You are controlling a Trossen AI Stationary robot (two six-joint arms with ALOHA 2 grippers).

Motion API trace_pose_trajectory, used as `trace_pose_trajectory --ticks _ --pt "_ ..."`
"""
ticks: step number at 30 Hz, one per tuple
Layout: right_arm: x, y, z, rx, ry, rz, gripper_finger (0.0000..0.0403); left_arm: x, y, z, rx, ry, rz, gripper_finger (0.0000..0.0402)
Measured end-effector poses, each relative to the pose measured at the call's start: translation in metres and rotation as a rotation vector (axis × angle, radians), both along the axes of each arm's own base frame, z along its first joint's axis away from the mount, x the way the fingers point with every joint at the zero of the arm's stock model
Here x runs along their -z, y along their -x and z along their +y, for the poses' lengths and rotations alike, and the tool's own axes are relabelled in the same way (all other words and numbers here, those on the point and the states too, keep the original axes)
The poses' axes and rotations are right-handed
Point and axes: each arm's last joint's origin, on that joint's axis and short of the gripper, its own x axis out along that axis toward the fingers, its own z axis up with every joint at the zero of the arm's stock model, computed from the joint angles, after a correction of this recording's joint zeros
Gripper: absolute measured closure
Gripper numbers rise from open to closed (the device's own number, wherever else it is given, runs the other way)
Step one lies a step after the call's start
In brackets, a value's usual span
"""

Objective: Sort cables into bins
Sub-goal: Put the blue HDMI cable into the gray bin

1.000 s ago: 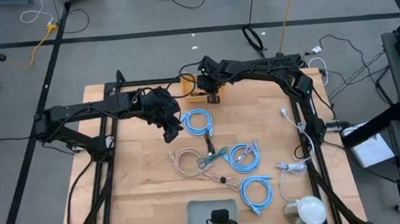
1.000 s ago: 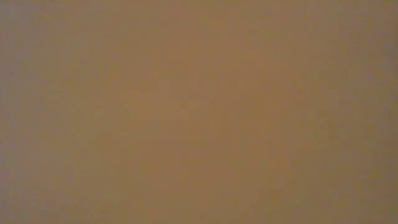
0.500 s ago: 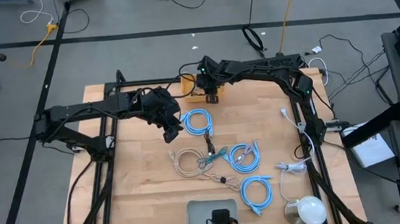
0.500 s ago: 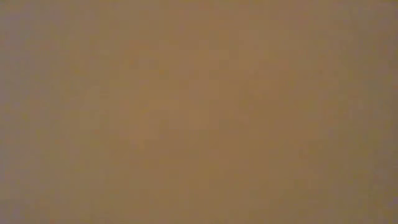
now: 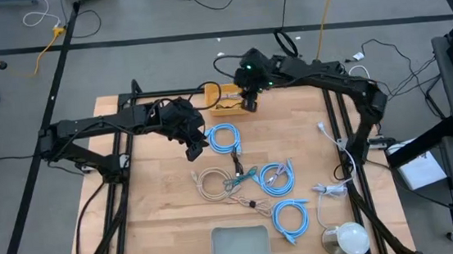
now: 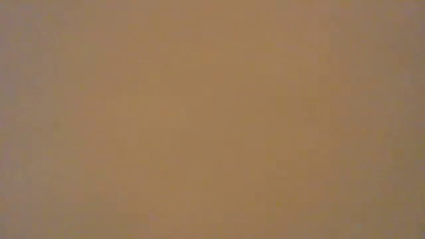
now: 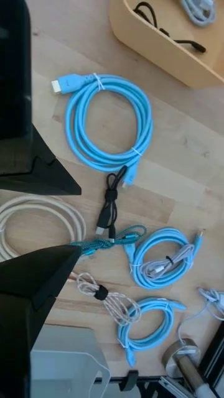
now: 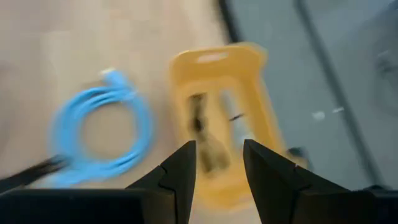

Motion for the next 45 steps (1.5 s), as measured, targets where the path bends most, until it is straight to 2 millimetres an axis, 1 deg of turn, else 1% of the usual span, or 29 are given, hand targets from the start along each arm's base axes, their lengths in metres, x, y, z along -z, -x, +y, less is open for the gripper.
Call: trace_pose_trajectory --ticks 4,7,12,15,17,21,25,29,31,34,37,39,42,45 --pt "-0.014 0.011 0.037 -0.06 -0.101 0.037 0.0277 0.0 0.0 0.0 0.0 -0.001 -0.001 0.0257" --pt "-0.016 0.017 0.064 -0.096 -0.136 0.076 0.028 0.0 0.0 0.0 0.002 -0.003 -0.002 0.0257" --pt "-0.01 0.03 0.104 -0.096 -0.207 0.063 0.0281 0.001 0.0 -0.001 0.035 -0.073 0.012 0.0257" --pt "-0.001 0.04 0.123 -0.064 -0.26 0.029 0.0282 0.005 0.001 -0.004 0.056 -0.084 0.058 0.0257" --pt "0.006 0.049 0.134 -0.018 -0.284 0.009 0.0282 0.011 0.002 -0.004 0.061 -0.07 0.119 0.0257" --pt "0.013 0.068 0.149 0.075 -0.321 -0.087 0.0283 0.033 0.002 -0.003 0.077 -0.063 0.307 0.0257" --pt "0.01 0.082 0.159 0.182 -0.346 -0.254 0.0286 0.054 -0.01 -0.004 0.162 -0.095 0.391 0.0257" --pt "-0.002 0.089 0.168 0.229 -0.339 -0.462 0.0287 0.076 -0.028 -0.004 0.264 -0.147 0.412 0.0257" --pt "-0.006 0.09 0.173 0.235 -0.325 -0.536 0.0287 0.085 -0.036 -0.003 0.298 -0.182 0.416 0.0257" --pt "-0.012 0.089 0.177 0.245 -0.302 -0.63 0.0287 0.093 -0.048 -0.003 0.355 -0.303 0.388 0.0257" --pt "-0.014 0.089 0.182 0.226 -0.273 -0.649 0.0287 0.101 -0.058 -0.001 0.396 -0.472 0.389 0.0257" --pt "-0.013 0.089 0.186 0.213 -0.282 -0.64 0.0287 0.106 -0.064 0.002 0.405 -0.532 0.383 0.0257" --pt "-0.013 0.09 0.191 0.191 -0.29 -0.635 0.0287 0.113 -0.068 0.008 0.407 -0.516 0.376 0.0257" --pt "-0.013 0.098 0.196 0.164 -0.285 -0.599 0.0287 0.125 -0.07 0.015 0.401 -0.462 0.401 0.0257"
